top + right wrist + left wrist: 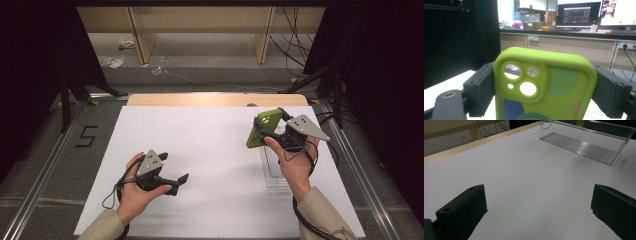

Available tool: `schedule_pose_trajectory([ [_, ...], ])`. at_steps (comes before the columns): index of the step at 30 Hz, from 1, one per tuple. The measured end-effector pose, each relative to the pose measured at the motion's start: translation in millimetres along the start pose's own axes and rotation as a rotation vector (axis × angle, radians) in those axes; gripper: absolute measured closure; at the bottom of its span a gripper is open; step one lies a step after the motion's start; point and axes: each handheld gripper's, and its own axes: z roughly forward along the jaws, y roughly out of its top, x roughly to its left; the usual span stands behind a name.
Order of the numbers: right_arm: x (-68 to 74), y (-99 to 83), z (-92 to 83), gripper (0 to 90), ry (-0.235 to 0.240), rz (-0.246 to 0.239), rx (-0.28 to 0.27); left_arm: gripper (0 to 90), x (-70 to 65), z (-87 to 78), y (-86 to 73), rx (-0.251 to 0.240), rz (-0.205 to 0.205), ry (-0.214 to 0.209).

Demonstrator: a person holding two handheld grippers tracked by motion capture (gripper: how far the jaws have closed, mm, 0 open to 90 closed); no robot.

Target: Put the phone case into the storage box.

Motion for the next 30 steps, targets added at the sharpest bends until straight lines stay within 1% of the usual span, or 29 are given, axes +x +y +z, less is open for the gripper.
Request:
schedule_pose_trajectory([
  [8, -5.2, 1.4, -1.9, 16.3, -0.020, 0.005, -0.003, 0.0, 0.9, -1.8, -1.3, 0.001, -0.004, 0.005],
  [30, -18.1, 3.3, -5.3, 16.4, -0.064, 0.008, -0.009, 0.0, 4.2, -2.5, -2.5, 0.012, 0.002, 0.019],
])
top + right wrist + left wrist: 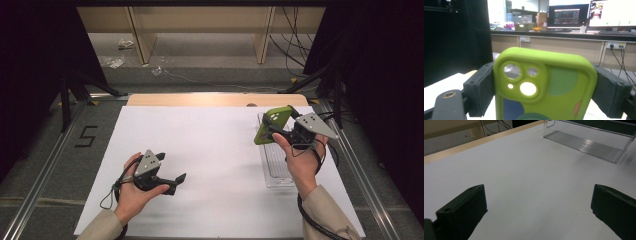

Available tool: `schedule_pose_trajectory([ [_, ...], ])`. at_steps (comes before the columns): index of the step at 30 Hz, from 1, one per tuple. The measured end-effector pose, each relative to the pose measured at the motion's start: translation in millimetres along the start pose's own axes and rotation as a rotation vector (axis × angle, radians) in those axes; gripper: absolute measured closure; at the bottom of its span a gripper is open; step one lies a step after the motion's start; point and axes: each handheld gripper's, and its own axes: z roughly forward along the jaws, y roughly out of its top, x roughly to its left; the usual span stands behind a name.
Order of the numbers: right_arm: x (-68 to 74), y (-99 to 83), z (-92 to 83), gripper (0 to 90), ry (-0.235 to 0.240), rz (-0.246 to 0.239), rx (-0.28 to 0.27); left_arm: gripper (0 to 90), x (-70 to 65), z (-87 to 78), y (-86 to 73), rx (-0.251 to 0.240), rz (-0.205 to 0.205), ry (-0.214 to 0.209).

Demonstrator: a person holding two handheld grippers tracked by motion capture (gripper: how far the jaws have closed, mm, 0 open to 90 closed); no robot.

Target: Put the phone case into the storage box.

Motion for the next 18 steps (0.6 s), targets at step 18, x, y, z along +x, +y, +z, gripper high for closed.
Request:
schedule_pose_trajectory([
  [18, -8.6, -1.0, -0.9, 16.3, -0.030, 0.000, 0.011, 0.0, 0.4, 0.0, -0.1, 0.000, -0.001, 0.003],
])
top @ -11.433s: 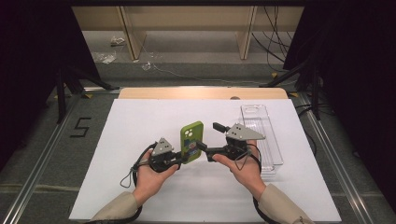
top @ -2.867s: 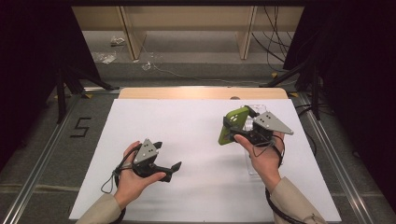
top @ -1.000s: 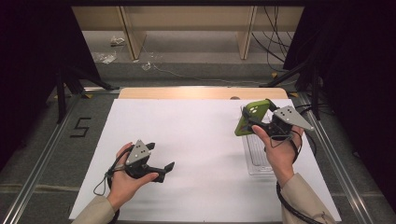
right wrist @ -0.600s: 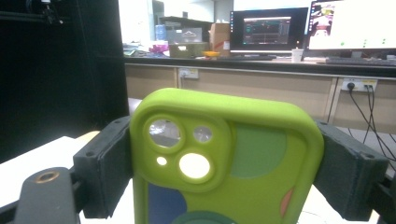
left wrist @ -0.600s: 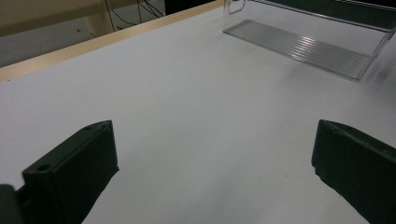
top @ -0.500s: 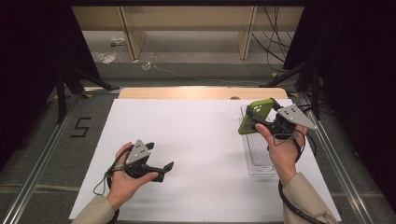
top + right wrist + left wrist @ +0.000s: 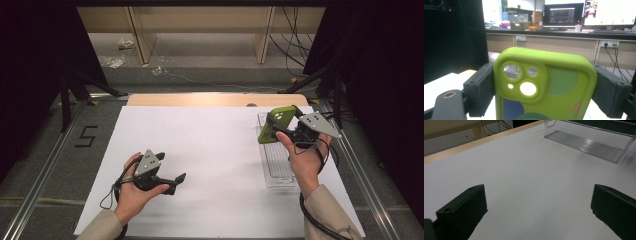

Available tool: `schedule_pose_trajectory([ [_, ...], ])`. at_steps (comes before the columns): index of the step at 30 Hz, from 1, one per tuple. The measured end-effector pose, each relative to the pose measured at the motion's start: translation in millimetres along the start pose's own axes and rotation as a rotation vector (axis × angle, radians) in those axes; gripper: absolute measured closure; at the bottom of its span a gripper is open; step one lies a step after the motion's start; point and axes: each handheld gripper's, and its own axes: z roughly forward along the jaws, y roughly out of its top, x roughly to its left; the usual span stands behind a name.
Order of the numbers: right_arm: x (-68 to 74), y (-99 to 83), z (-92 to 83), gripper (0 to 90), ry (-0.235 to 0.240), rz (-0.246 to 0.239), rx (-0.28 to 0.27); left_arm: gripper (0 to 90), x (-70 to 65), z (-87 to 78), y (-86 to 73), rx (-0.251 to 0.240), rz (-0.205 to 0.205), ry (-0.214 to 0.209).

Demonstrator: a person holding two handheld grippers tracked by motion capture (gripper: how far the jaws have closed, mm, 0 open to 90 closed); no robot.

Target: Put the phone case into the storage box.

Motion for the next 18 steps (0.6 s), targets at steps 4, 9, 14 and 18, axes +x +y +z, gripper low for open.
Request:
schedule_pose_trajectory([
  [4, -1.2, 0.1, -0.2, 16.4, -0.005, 0.001, -0.001, 0.0, -0.2, 0.1, 0.0, 0.000, -0.002, 0.001],
  [9, -2.9, -0.5, 0.0, 16.3, -0.012, 0.002, 0.003, 0.0, 0.1, 0.0, 0.0, -0.001, -0.002, 0.003],
  [14, -5.2, -0.5, -0.3, 16.3, -0.020, 0.001, 0.002, 0.0, 0.2, 0.0, -0.1, -0.001, -0.001, 0.004],
  [18, -6.4, -0.4, -0.6, 16.4, -0.025, -0.001, 0.003, 0.0, 0.1, 0.1, -0.1, -0.001, -0.002, 0.004],
])
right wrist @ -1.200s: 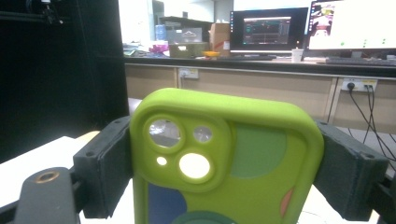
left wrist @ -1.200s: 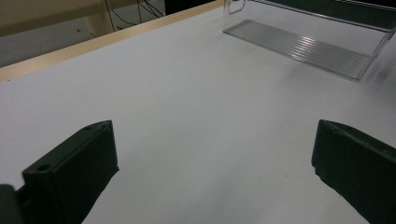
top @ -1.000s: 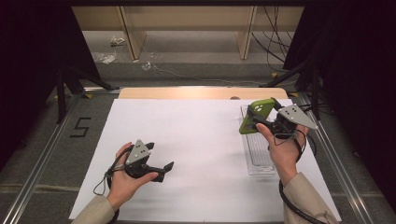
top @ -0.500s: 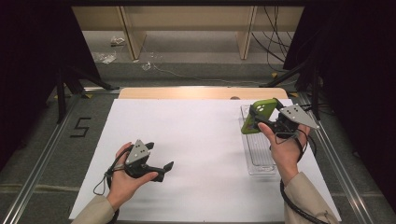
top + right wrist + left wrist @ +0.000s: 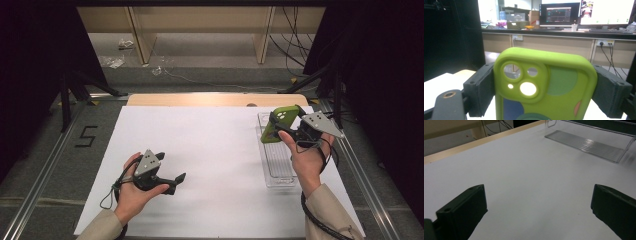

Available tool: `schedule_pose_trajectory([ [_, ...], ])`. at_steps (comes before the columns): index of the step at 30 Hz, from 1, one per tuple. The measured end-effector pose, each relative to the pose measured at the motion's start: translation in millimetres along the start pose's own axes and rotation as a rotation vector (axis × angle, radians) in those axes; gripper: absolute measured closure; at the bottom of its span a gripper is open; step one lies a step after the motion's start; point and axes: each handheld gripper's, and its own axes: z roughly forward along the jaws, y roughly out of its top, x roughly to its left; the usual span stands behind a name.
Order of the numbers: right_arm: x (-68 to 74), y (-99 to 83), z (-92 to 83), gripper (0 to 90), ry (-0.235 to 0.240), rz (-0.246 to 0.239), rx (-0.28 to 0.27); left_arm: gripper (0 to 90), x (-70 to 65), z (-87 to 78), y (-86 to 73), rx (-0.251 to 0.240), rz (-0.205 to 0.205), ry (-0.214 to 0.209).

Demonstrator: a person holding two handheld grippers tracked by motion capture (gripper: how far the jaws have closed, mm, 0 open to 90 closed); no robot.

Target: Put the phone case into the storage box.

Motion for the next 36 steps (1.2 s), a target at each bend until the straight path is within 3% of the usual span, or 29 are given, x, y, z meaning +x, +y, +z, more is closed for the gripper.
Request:
schedule_pose_trajectory([
  [36, -6.4, -3.1, 1.6, 16.4, -0.025, -0.013, 0.013, 0.0, 0.2, 0.2, -0.3, 0.001, 0.000, 0.001],
])
